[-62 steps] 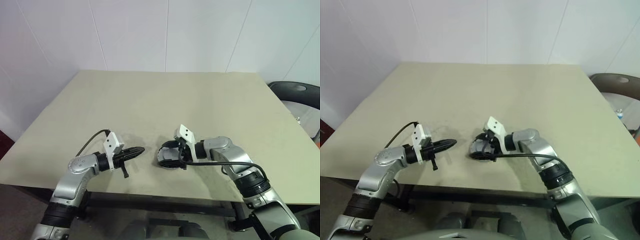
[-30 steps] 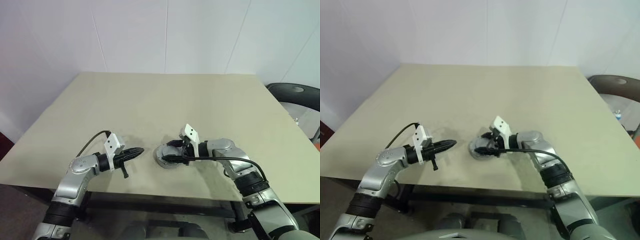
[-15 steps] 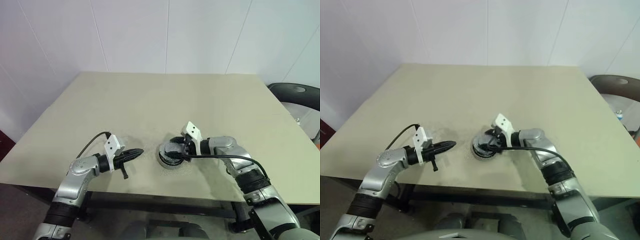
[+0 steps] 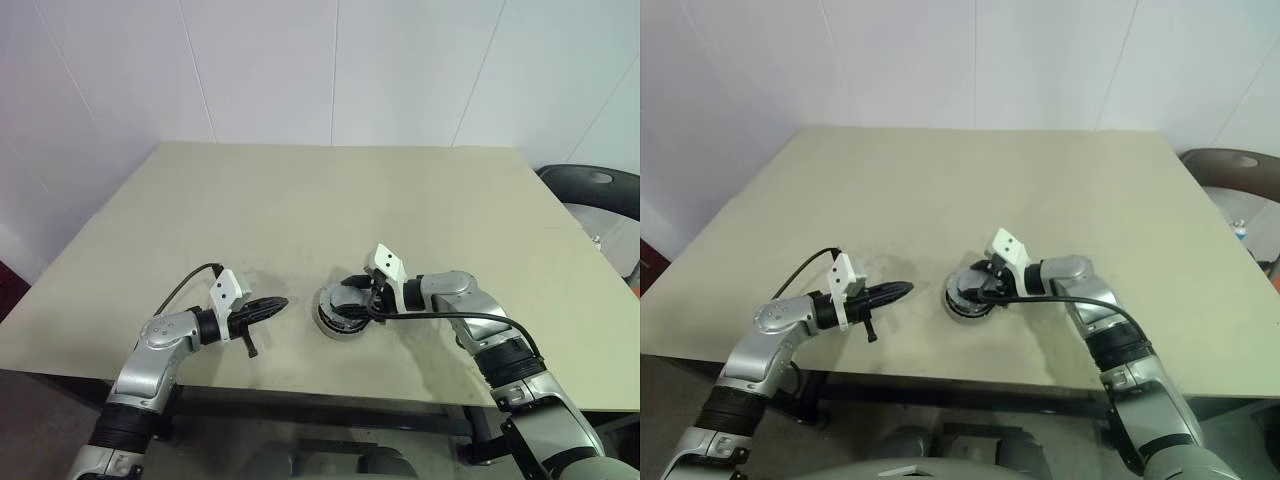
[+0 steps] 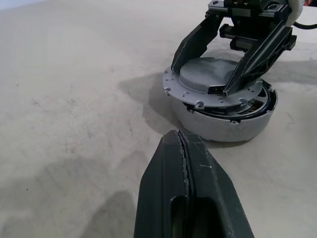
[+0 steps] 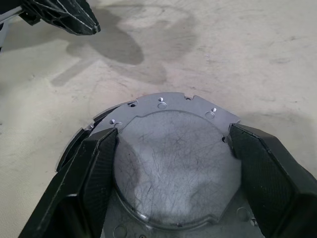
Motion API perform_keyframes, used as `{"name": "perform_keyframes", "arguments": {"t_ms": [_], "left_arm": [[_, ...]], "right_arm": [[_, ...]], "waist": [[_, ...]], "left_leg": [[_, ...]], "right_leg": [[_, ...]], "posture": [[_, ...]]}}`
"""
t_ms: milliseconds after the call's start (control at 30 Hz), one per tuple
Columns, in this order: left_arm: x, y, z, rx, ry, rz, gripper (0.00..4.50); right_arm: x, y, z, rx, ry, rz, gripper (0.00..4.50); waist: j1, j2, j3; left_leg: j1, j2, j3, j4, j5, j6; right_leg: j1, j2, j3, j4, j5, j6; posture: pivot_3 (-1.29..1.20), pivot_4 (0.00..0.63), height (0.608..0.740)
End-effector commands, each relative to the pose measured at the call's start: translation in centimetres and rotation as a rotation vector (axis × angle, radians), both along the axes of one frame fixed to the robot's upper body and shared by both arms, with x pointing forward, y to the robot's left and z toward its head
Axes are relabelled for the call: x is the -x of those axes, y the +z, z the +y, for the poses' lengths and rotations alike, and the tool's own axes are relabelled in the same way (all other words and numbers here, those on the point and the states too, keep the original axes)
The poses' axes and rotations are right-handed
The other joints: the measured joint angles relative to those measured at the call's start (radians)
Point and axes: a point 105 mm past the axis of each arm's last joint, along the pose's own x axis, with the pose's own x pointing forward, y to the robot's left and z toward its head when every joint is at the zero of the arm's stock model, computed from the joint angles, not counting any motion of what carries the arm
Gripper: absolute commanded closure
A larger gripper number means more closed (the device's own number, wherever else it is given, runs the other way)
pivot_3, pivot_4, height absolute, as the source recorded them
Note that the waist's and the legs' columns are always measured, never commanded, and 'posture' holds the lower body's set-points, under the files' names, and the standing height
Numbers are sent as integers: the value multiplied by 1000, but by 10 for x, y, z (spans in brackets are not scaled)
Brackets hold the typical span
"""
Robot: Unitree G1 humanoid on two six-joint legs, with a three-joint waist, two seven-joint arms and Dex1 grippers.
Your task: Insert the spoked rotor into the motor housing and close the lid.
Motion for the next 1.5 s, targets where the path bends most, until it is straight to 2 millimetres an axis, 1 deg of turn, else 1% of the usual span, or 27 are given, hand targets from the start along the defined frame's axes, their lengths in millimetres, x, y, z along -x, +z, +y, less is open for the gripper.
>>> {"name": "perform_keyframes", "arguments": {"t_ms": [33, 100, 167, 400, 533, 633, 700, 733, 867, 933, 1000, 1067, 1133, 1200, 1267, 1300, 1367, 1500], "left_arm": [[-2, 6, -3, -7, -17, -41, 4500], [-1, 5, -2, -7, -16, -39, 4500], [-1, 4, -2, -8, -14, -38, 4500], [0, 2, 0, -13, -10, -33, 4500], [0, 2, -1, -15, -11, -32, 4500], [0, 1, -2, -16, -14, -31, 4500], [0, 2, -3, -16, -17, -31, 4500], [0, 2, -4, -16, -17, -31, 4500], [-1, 6, -5, 3, -20, -36, 4500], [-1, 12, -5, 36, -27, -41, 4500], [0, 16, -5, 58, -37, -45, 4500], [0, 17, -4, 63, -39, -49, 4500], [0, 17, -4, 62, -38, -49, 4500], [1, 17, -4, 61, -38, -47, 4500], [1, 17, -4, 60, -38, -45, 4500], [1, 17, -4, 59, -38, -44, 4500], [1, 17, -5, 59, -38, -44, 4500], [1, 16, -4, 55, -35, -43, 4500]], "right_arm": [[11, -7, -5, 34, 44, 59, 1269], [20, -1, 0, -14, 90, 86, 1269], [24, 2, 2, -31, 109, 96, 1269], [31, 10, 8, -86, 150, 118, 1269], [31, 18, 9, -126, 152, 114, 1269], [30, 18, 7, -110, 146, 103, 1269], [30, 11, 3, -48, 150, 83, 1269], [28, 12, 3, -54, 147, 73, 1269], [23, 33, 5, -163, 128, 52, 1269], [24, 37, 5, -182, 136, 57, 1269], [28, 33, 3, -146, 152, 67, 1269], [31, 23, -2, -63, 167, 58, 1269], [32, 18, -4, -13, 177, 41, 1269], [30, 22, -1, -26, 177, 20, 1269], [24, 37, 4, -122, 153, -6, 1269], [22, 41, 4, -144, 143, -11, 1269], [23, 38, 2, -121, 147, -11, 1269], [32, 30, 0, -84, 187, 20, 1269]], "waist": [[2, 0, 0], [4, 0, 0], [1, 0, 0], [0, 0, 0], [0, 0, 0], [-1, 0, 0], [0, 0, 0], [0, 0, 0], [0, 0, 0], [0, 0, 0], [0, 0, 0], [1, 0, 0], [1, 0, 0], [0, 0, 0], [0, 0, 0], [-2, 0, 0], [-1, 0, 0], [1, 0, 0]], "left_leg": [[0, 0, 0, 0, 0, 0], [-1, 0, 0, 0, 0, 1], [-1, 0, 0, -1, -2, 2], [-1, 0, 1, -2, -5, 3], [-2, 0, 1, -5, -6, 3], [-2, 0, 2, -5, -6, 3], [-2, 0, 2, -5, -6, 3], [-2, 0, 2, -5, -6, 3], [-2, 0, 2, -4, -6, 3], [-2, 0, 2, -4, -5, 3], [-2, 0, 2, -4, -6, 3], [-3, 0, 2, -4, -6, 3], [-3, 0, 2, -4, -6, 3], [-3, 0, 2, -4, -6, 3], [-3, 0, 2, -4, -5, 3], [-3, 0, 2, -4, -5, 3], [-3, 1, 2, -4, -5, 3], [-2, 0, 2, -4, -5, 3]], "right_leg": [[0, 0, 0, 0, 0, 0], [0, 0, 0, -1, 0, 0], [0, -1, 0, -3, 0, 0], [-1, -1, 0, -5, 1, 1], [-1, -1, 0, -5, 1, 1], [-1, -1, 0, -5, 1, 1], [-1, -1, 0, -5, 1, 1], [-1, -1, 0, -5, 1, 1], [-2, -1, 0, -5, 1, 1], [-2, -1, 0, -5, 1, 1], [-2, -1, 0, -4, 1, 1], [-2, -1, 0, -5, 1, 1], [-3, -1, 0, -5, 1, 1], [-3, -1, 0, -5, 1, 1], [-2, -1, 0, -4, 1, 1], [-2, -1, 0, -4, 1, 1], [-2, -1, 0, -4, 1, 1], [-2, -1, 0, -4, 1, 1]], "posture": [[0, 0, 740], [0, 0, 740], [0, 0, 740], [0, 0, 740], [0, 0, 740], [0, 0, 740], [0, 0, 740], [0, 0, 740], [0, 0, 740], [0, 0, 740], [0, 0, 740], [0, 0, 740], [0, 0, 740], [0, 0, 740], [0, 0, 740], [0, 0, 740], [0, 0, 740], [0, 0, 740]]}}
